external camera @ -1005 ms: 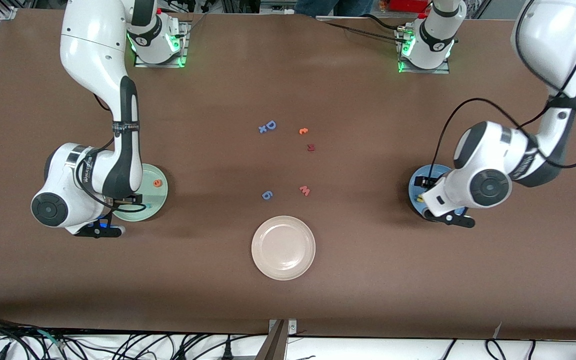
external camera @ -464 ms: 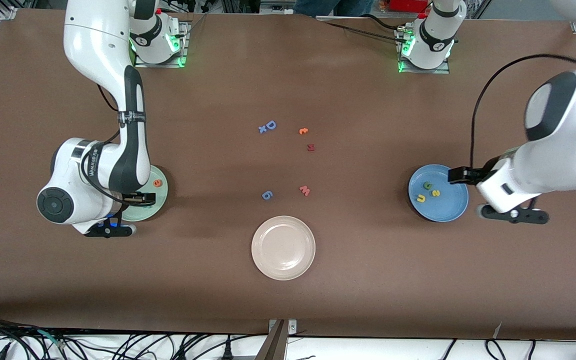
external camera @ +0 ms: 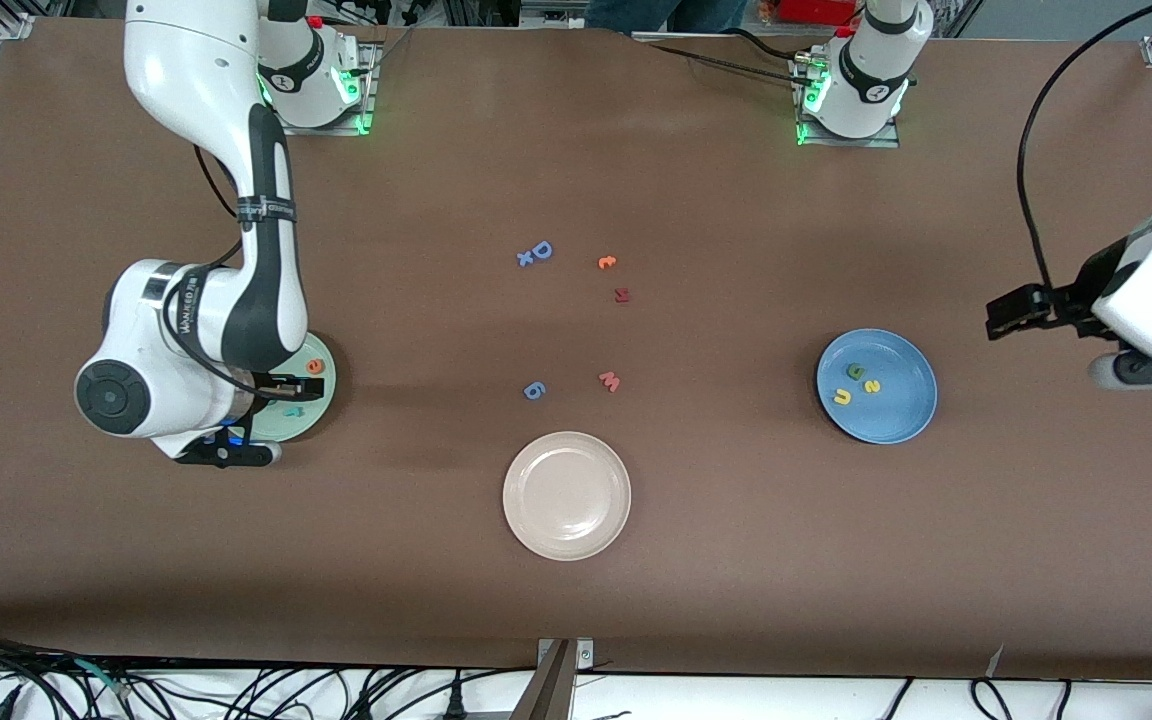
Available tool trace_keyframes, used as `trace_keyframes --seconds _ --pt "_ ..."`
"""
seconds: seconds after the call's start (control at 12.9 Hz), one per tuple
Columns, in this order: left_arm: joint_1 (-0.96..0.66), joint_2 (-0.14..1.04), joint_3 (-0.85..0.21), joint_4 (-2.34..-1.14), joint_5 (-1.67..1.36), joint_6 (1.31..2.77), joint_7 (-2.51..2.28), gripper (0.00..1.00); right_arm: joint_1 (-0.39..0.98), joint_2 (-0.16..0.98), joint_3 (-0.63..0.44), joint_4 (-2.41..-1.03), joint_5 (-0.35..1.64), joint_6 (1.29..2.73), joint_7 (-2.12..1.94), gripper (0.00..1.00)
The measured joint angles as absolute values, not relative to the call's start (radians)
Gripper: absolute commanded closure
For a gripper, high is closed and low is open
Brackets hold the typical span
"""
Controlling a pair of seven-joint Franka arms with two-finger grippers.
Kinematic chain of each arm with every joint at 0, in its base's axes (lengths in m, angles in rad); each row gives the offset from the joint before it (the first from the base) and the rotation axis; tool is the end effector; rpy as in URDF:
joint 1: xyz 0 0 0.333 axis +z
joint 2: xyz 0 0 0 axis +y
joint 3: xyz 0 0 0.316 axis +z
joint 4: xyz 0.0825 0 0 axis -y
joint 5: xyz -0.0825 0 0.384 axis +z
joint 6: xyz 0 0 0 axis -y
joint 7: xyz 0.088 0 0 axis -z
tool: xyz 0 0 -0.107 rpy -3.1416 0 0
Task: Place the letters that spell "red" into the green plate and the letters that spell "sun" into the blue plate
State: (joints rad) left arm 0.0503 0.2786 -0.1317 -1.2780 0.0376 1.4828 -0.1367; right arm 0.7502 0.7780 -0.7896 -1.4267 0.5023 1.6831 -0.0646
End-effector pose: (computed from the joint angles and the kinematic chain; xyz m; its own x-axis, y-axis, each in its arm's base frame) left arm 0.6275 -0.0344 0.5901 0.9956 0.0612 -0.0706 0.0606 -0.9981 -0.0112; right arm 0.6694 0.1238 0.3056 0.9578 -0.0393 -0.2847 -0.0276 -0.9986 0.0450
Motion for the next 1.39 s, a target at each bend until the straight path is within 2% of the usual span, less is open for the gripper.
trace_keyframes --seconds 0.31,0.46,0.7,0.77,0.93,1.16,1.39 --pt "0.0 0.101 -0.072 -1.556 0.024 1.618 -0.136 0.0 0.855 0.763 -0.801 -1.425 0.495 1.683 0.086 0.0" --pt "-0.012 0.037 -0.068 -1.639 0.023 1.641 -0.136 0.0 0.83 0.707 -0.71 -1.425 0.398 1.682 0.165 0.0" --pt "-0.016 0.008 -0.071 -1.672 0.023 1.65 -0.136 0.0 0.628 0.567 -0.374 -1.429 0.154 1.674 0.319 0.0" --pt "-0.016 0.008 -0.072 -1.673 0.023 1.651 -0.136 0.0 0.573 0.526 -0.303 -1.436 0.125 1.671 0.335 0.0" --pt "-0.017 0.007 -0.075 -1.674 0.023 1.651 -0.136 0.0 0.488 0.445 -0.229 -1.468 0.111 1.667 0.334 0.0" --pt "-0.02 0.005 -0.077 -1.673 0.023 1.648 -0.136 0.0 0.277 0.316 -0.077 -1.541 0.103 1.665 0.289 0.0" --pt "-0.019 0.004 -0.077 -1.673 0.023 1.644 -0.136 0.0 0.166 0.196 -0.036 -1.595 0.101 1.657 0.266 0.0"
